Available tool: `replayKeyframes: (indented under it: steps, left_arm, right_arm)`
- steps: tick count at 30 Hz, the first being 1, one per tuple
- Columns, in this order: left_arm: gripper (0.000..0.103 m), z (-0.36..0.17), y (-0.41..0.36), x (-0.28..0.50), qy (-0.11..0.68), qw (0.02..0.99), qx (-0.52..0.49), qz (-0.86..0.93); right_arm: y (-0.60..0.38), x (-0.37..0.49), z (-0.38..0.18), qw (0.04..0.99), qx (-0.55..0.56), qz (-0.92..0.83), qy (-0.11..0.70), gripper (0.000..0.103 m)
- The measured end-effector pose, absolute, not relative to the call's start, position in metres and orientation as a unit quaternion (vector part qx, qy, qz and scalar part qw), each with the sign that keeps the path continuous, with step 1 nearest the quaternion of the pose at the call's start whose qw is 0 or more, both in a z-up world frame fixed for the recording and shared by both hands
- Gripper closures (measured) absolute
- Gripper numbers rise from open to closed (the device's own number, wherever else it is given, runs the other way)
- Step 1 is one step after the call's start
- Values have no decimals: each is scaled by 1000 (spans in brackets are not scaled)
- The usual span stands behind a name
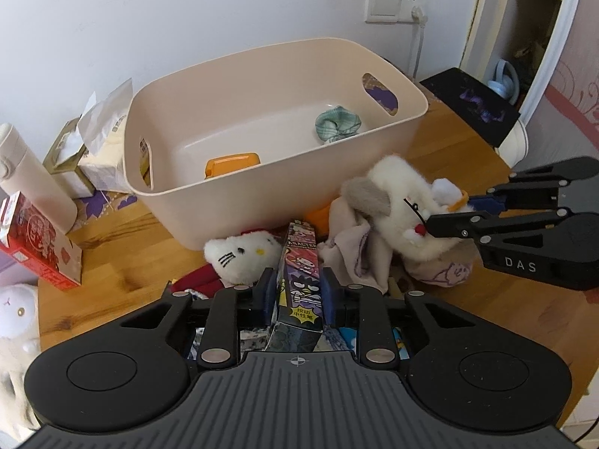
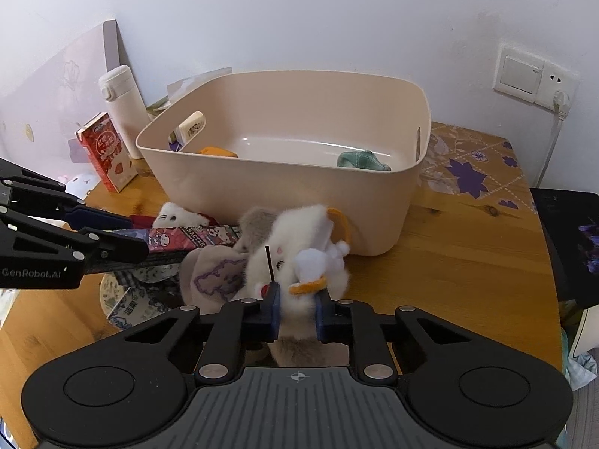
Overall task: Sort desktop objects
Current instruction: 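Carry candy box with left tool while right tool carries plush to bin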
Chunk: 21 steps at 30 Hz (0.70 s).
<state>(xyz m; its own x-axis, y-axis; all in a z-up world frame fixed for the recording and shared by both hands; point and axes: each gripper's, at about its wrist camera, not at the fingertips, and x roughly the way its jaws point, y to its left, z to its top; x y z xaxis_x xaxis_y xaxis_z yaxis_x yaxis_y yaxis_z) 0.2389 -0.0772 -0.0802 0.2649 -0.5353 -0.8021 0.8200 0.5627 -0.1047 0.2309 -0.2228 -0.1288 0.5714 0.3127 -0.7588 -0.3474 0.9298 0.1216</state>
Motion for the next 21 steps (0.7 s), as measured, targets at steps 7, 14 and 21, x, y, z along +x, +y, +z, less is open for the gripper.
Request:
replayKeyframes:
  steps: [7, 14, 21]
  left_arm:
    - [78, -75, -64, 238, 426, 771, 153, -448]
    - [78, -68, -49, 236, 425, 768, 140, -458]
    - [78, -61, -36, 236, 420, 759, 125, -481]
  right_arm:
    - [-226, 217, -119, 893, -11, 178, 413, 87]
    - [-229, 204, -107, 902, -2, 165, 399, 87]
    - [-230, 191, -96, 910, 2, 154, 385, 87]
